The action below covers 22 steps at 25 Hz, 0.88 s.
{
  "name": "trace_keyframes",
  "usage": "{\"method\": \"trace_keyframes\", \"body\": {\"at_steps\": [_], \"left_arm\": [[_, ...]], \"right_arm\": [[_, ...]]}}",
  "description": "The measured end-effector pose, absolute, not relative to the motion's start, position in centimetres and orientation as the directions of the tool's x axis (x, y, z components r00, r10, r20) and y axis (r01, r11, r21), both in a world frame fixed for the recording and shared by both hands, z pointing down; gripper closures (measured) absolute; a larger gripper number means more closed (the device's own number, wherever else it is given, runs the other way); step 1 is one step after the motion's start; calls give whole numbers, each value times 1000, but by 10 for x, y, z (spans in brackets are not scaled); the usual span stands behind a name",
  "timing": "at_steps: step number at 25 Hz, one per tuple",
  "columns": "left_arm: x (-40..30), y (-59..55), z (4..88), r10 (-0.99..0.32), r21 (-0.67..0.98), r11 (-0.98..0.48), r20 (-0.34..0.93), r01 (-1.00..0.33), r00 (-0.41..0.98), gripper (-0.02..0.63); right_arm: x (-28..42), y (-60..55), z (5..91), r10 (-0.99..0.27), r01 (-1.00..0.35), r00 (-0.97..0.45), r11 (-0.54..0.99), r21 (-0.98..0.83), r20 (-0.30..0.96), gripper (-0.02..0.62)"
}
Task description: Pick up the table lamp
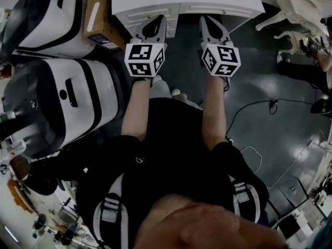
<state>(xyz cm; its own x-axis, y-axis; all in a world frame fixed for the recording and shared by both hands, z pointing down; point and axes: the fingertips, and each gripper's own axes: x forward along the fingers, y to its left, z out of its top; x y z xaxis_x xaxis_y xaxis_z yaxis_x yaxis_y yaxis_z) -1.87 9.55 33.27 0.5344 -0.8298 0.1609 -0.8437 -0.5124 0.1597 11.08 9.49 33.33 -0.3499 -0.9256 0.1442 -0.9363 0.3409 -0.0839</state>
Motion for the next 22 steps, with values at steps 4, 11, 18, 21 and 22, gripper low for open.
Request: {"method": "trace_keyframes", "body": {"at_steps": [4,11,18,21,22], "left_arm": [[-28,83,341,-823,169,-513,180,-841,539,595],[-50,47,343,-815,197,-518,183,-832,550,595],[-81,9,338,-818,231,-516,154,-825,555,595],[-95,0,339,-819,235,-516,147,-823,555,595],[-100,-3,339,-819,236,-516,145,-823,555,595]], "right_arm": [[101,81,342,-925,-939,-343,330,-98,164,577],[78,48,347,-922,-942,-334,321,-94,196,577],[44,17,343,-917,-942,-334,329,-62,217,577],[32,8,344,-919,-944,-329,326,-50,219,577],[29,5,343,-920,-945,-325,323,-48,218,577]]}}
